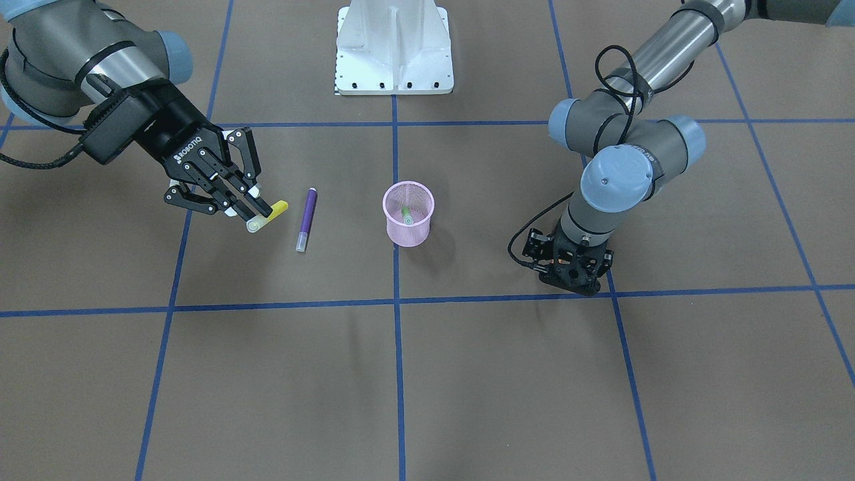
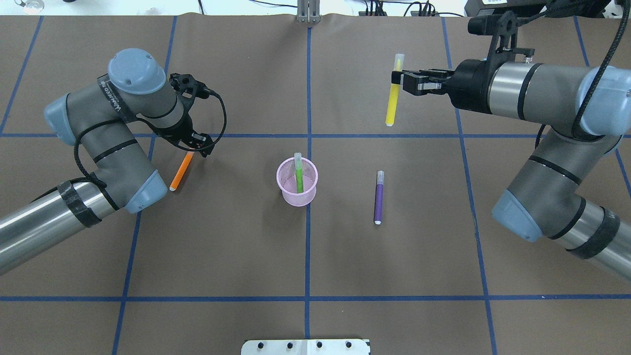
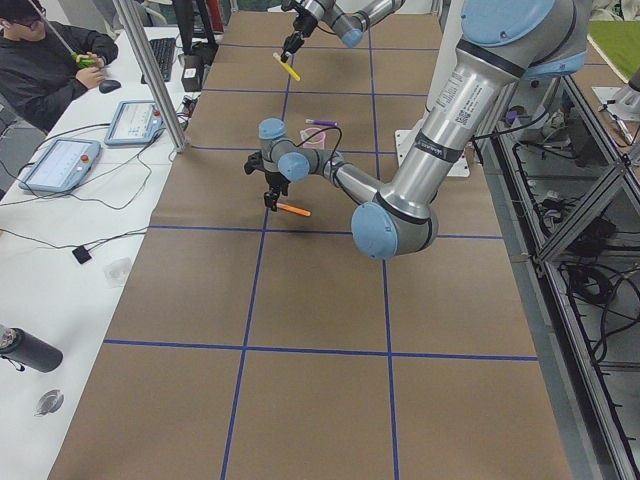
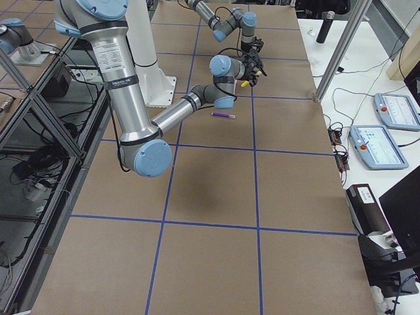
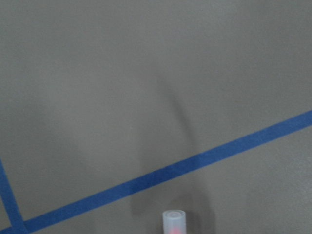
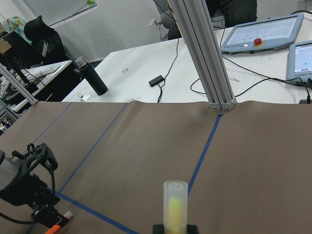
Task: Collect pens into pen holder
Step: 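Grasp the orange marker with left gripper while right gripper lifts yellow marker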
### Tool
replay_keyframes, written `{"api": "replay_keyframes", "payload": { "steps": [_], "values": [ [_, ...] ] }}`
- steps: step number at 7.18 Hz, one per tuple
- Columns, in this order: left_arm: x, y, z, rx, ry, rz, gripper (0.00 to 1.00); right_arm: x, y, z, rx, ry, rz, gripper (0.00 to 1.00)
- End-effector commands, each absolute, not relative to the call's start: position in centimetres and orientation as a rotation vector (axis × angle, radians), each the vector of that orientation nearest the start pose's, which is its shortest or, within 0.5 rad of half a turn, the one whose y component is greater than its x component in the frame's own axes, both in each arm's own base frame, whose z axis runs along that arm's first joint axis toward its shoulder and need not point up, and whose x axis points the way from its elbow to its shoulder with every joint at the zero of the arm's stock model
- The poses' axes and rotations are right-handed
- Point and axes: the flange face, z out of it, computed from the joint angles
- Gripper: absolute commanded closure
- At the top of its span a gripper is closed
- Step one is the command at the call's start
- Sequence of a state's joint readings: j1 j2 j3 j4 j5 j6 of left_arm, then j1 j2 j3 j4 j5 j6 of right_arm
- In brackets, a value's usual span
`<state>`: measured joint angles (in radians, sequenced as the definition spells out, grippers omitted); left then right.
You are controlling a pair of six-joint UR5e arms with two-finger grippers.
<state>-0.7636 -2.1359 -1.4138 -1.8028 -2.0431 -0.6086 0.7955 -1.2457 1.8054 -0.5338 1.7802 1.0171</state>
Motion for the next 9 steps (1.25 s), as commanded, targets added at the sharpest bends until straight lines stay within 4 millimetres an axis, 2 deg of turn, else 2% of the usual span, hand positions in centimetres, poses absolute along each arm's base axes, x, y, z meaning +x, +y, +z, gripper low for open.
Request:
{"api": "replay_keyframes", "payload": {
  "steps": [1, 2, 4, 5, 6, 7, 9],
  "values": [
    [46.2, -55.8, 38.1, 0.174, 0.757, 0.338, 0.22, -31.4, -48.1, 25.4, 0.865, -1.344, 0.019, 1.00],
    [45.9, -55.5, 39.0, 0.167, 0.749, 0.343, 0.28, -31.4, -48.1, 25.4, 0.865, -1.344, 0.019, 1.00],
    [45.8, -55.5, 39.1, 0.168, 0.749, 0.346, 0.33, -31.7, -48.0, 24.8, 0.868, -1.352, 0.017, 1.00],
    [45.7, -55.5, 39.0, 0.170, 0.750, 0.345, 0.41, -31.7, -48.0, 24.8, 0.869, -1.352, 0.015, 1.00],
    [45.7, -55.4, 38.6, 0.174, 0.754, 0.346, 0.64, -31.7, -48.0, 24.8, 0.869, -1.352, 0.015, 1.00],
    [45.5, -55.1, 38.9, 0.172, 0.754, 0.348, 1.00, -31.7, -48.0, 24.8, 0.869, -1.352, 0.015, 1.00],
    [44.8, -54.5, 39.3, 0.171, 0.753, 0.347, 1.00, -31.9, -47.9, 24.9, 0.866, -1.352, 0.013, 1.00]
  ]
}}
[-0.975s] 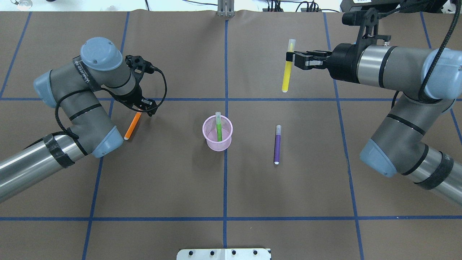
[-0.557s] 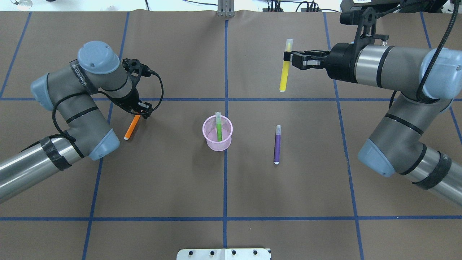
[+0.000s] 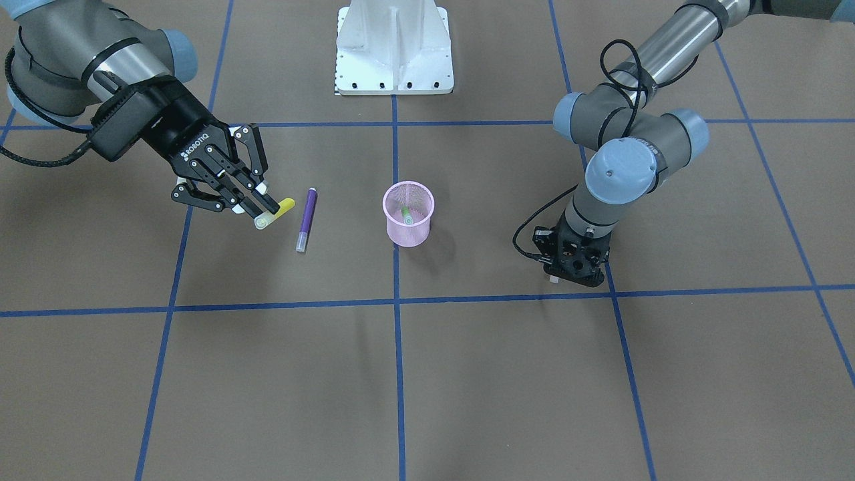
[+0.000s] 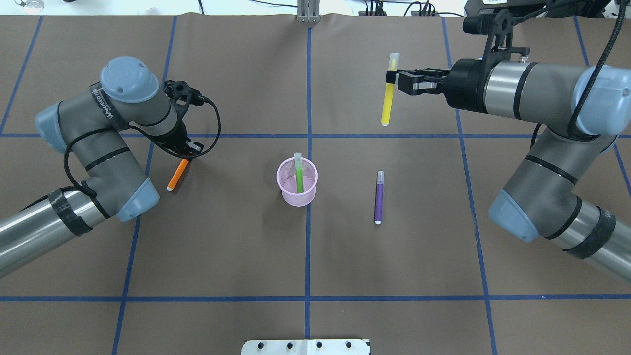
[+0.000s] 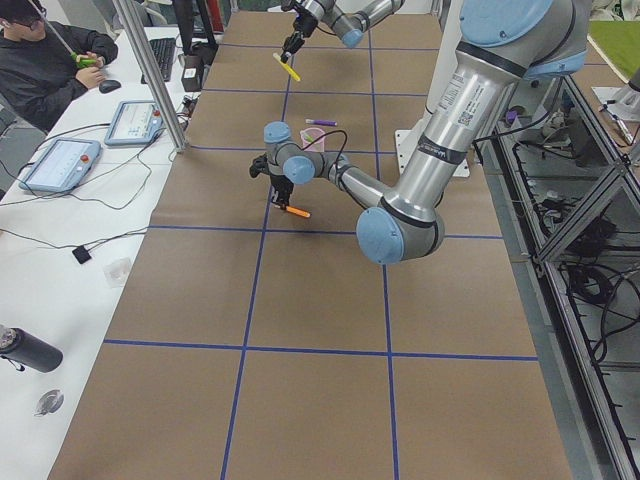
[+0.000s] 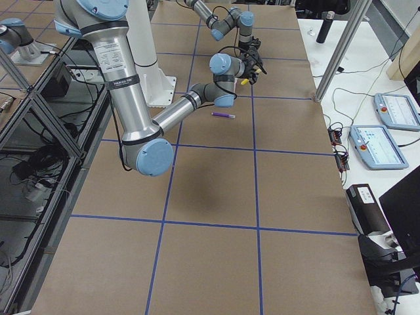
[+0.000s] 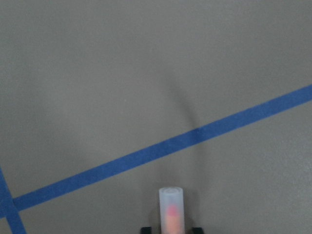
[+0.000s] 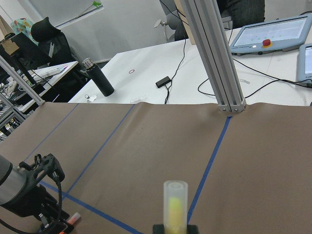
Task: Collect pens into pen holder
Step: 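Grasp the orange marker with left gripper while right gripper lifts yellow marker, then carry yellow marker into cup with right gripper while left lifts orange marker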
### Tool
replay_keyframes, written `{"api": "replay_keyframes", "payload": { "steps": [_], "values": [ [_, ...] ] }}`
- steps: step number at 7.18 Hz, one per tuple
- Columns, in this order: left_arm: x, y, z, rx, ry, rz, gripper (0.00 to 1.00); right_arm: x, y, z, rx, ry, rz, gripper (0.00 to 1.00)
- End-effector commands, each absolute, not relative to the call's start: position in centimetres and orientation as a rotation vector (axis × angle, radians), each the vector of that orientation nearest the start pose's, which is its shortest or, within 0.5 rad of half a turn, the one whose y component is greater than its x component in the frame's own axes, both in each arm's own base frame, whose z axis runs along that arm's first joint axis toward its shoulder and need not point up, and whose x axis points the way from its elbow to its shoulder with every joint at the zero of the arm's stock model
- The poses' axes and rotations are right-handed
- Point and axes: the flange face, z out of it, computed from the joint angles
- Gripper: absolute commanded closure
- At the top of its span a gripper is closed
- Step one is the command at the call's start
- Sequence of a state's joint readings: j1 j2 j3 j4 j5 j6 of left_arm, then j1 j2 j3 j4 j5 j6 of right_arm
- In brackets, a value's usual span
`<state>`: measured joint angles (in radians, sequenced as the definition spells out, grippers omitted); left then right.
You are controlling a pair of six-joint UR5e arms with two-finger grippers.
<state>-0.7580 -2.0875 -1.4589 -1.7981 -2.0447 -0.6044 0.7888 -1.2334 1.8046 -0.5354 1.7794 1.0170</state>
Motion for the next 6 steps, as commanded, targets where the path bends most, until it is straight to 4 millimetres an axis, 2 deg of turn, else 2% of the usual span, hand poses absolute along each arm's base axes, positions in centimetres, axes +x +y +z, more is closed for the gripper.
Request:
{"api": "replay_keyframes", "payload": {
  "steps": [1, 2, 4, 5, 6],
  "values": [
    [44.7, -54.4, 39.0, 0.175, 0.755, 0.348, 1.00, -31.9, -47.9, 24.9, 0.866, -1.352, 0.013, 1.00],
    [44.2, -53.6, 37.3, 0.159, 0.796, 0.361, 1.00, -31.9, -47.9, 24.7, 0.868, -1.354, 0.013, 1.00],
    [40.2, -53.6, 32.2, 0.158, 0.853, 0.344, 1.00, -32.6, -48.1, 22.8, 0.872, -1.376, 0.013, 1.00],
    [38.5, -54.4, 31.4, 0.183, 0.861, 0.324, 1.00, -34.7, -47.5, 21.3, 0.893, -1.391, 0.034, 1.00],
    [37.2, -55.3, 31.0, 0.197, 0.863, 0.305, 1.00, -38.2, -45.5, 20.2, 0.931, -1.379, 0.087, 1.00]
  ]
}}
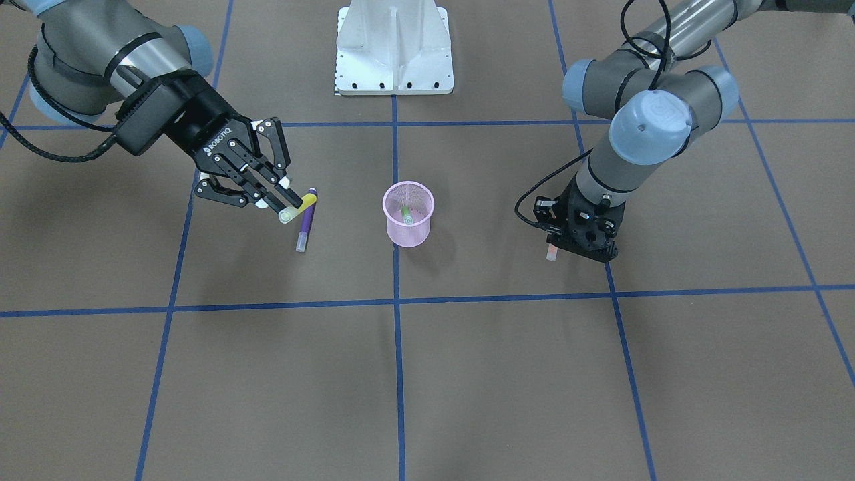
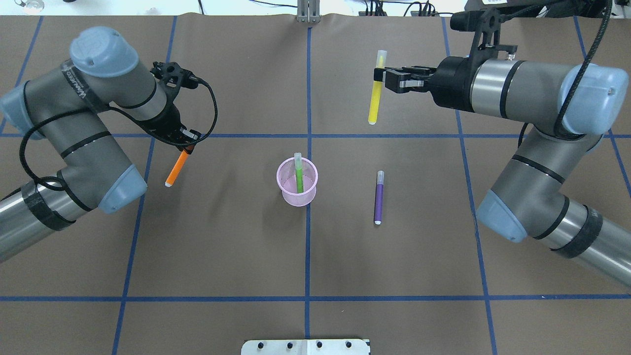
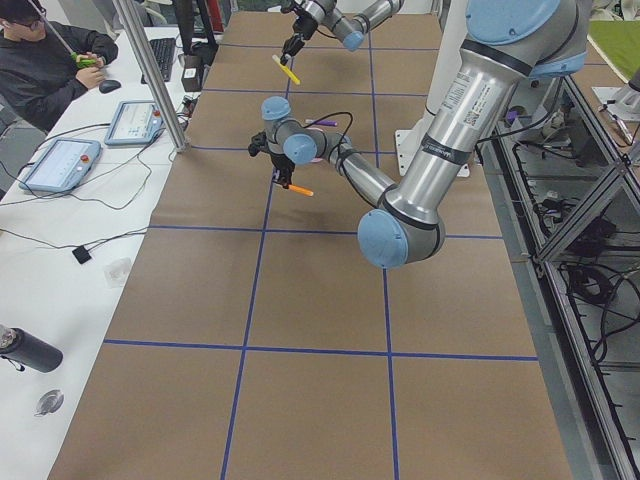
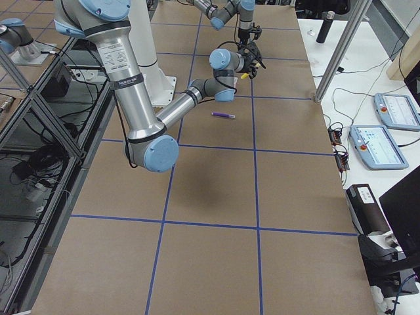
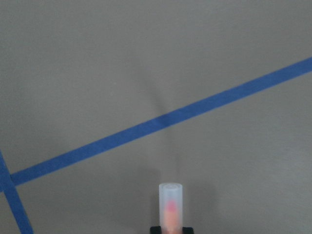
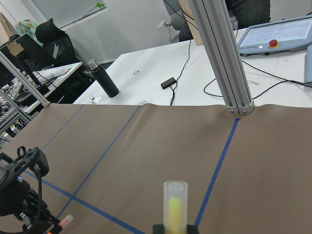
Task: Collect pens into pen holder
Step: 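Carry yellow marker into cup with right gripper while left lifts orange marker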
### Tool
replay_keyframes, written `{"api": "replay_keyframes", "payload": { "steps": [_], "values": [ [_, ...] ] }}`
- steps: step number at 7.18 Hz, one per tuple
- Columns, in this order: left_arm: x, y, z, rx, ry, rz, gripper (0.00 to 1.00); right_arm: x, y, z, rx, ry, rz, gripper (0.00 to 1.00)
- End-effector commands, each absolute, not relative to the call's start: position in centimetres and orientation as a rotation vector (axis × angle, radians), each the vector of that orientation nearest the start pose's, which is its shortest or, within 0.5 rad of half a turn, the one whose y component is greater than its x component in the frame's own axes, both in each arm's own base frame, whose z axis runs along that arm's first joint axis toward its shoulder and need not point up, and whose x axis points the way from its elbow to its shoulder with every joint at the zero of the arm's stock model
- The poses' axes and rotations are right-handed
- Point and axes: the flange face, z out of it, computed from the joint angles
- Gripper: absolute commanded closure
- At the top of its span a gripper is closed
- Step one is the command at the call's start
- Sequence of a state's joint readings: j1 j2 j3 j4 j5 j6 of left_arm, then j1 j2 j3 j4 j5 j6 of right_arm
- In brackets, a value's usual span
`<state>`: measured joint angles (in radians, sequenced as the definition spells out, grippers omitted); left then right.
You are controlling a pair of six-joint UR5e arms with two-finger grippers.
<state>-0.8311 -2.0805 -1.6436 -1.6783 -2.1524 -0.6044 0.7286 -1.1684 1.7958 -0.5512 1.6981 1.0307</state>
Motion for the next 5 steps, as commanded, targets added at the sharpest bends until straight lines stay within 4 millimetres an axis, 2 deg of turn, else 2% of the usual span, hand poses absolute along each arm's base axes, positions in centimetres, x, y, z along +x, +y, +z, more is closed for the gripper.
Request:
{"api": "replay_keyframes", "payload": {
  "steps": [1, 2, 4, 5],
  "values": [
    [36.9, -55.6, 30.9, 0.200, 0.862, 0.299, 1.00, -41.2, -44.1, 17.8, 0.955, -1.357, 0.131, 1.00],
    [36.3, -56.0, 30.7, 0.206, 0.865, 0.289, 1.00, -43.6, -43.4, 16.2, 0.954, -1.301, 0.129, 1.00],
    [35.6, -56.3, 30.8, 0.194, 0.879, 0.284, 1.00, -47.8, -41.4, 17.9, 0.971, -1.204, 0.106, 1.00],
    [35.5, -56.3, 30.8, 0.194, 0.879, 0.283, 1.00, -49.8, -40.6, 18.0, 0.965, -1.192, 0.101, 1.00]
  ]
}}
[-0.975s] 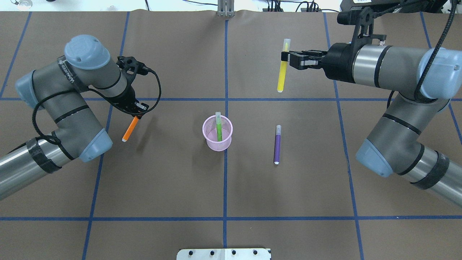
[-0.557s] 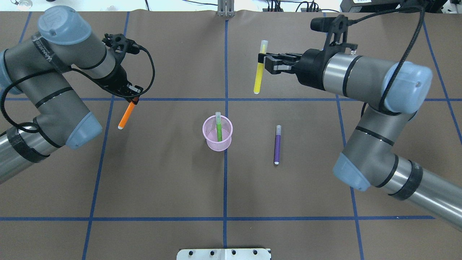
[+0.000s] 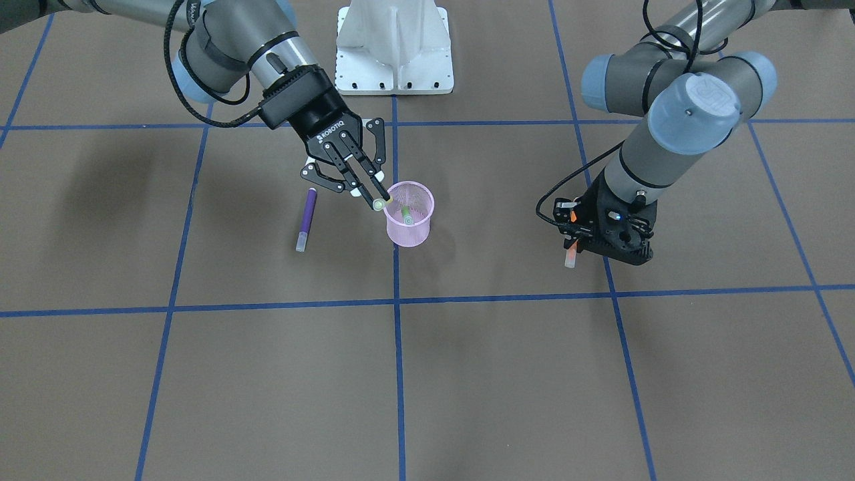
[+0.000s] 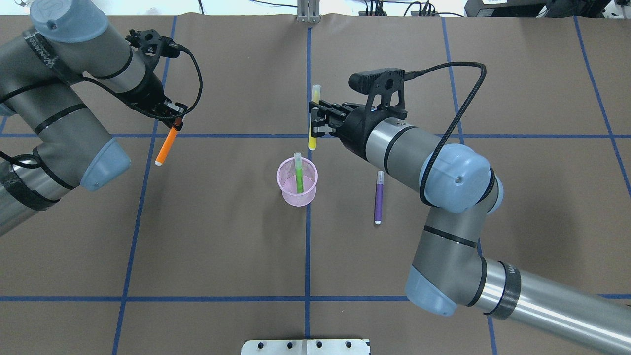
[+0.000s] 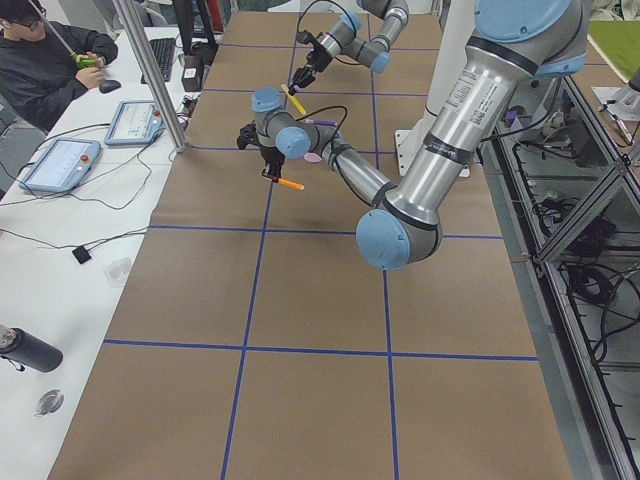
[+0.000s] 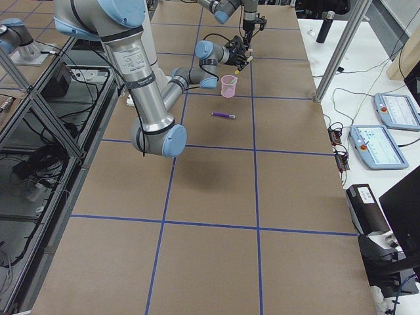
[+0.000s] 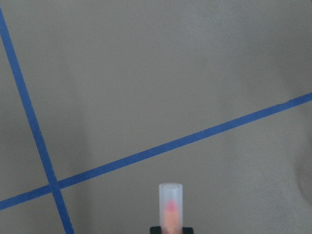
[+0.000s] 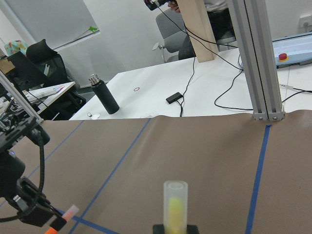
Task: Collect pens into pen holder
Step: 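Carry yellow marker into cup with right gripper while left lifts orange marker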
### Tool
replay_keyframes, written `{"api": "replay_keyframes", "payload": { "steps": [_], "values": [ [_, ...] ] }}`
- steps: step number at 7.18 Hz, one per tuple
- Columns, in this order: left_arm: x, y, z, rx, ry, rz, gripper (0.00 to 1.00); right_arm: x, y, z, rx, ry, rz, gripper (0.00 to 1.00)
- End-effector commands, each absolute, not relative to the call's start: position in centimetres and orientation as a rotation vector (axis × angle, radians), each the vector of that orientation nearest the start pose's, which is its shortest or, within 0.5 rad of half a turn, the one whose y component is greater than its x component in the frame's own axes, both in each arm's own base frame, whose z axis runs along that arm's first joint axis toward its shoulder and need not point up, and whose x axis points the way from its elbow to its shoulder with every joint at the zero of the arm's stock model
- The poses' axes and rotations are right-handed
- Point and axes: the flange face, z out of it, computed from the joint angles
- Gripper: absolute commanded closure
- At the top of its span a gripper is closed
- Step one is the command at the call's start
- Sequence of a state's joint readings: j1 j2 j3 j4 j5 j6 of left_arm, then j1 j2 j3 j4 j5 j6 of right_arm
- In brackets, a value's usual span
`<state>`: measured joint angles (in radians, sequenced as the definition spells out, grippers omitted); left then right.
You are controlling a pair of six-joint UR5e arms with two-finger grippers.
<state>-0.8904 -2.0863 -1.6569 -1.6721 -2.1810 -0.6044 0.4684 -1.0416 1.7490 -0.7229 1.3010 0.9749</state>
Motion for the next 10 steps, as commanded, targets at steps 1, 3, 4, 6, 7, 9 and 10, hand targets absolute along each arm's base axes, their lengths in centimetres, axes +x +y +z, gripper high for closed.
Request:
{"api": "replay_keyframes", "payload": {
  "steps": [1, 3, 4, 6, 7, 9, 10],
  "values": [
    [35.5, -56.4, 30.9, 0.193, 0.878, 0.282, 1.00, -52.6, -40.1, 17.4, 0.958, -1.183, 0.085, 1.00],
    [35.3, -56.5, 30.9, 0.193, 0.878, 0.278, 1.00, -54.7, -37.8, 18.4, 0.955, -1.163, 0.077, 1.00],
    [34.9, -56.8, 31.0, 0.194, 0.876, 0.272, 1.00, -55.5, -37.1, 18.9, 0.951, -1.152, 0.074, 1.00],
    [34.9, -56.8, 30.6, 0.200, 0.879, 0.272, 1.00, -55.8, -36.9, 19.1, 0.975, -1.133, 0.105, 0.01],
    [34.7, -57.0, 29.5, 0.220, 0.892, 0.274, 1.00, -55.3, -36.8, 18.0, 0.976, -1.154, 0.118, 0.00],
    [33.5, -56.2, 26.6, 0.287, 0.925, 0.278, 1.00, -52.3, -36.5, 15.0, 0.905, -1.095, 0.094, 0.00],
    [33.0, -55.9, 24.8, 0.318, 0.943, 0.280, 1.00, -50.5, -37.5, 14.5, 0.830, -1.051, 0.102, 0.00]
  ]
}}
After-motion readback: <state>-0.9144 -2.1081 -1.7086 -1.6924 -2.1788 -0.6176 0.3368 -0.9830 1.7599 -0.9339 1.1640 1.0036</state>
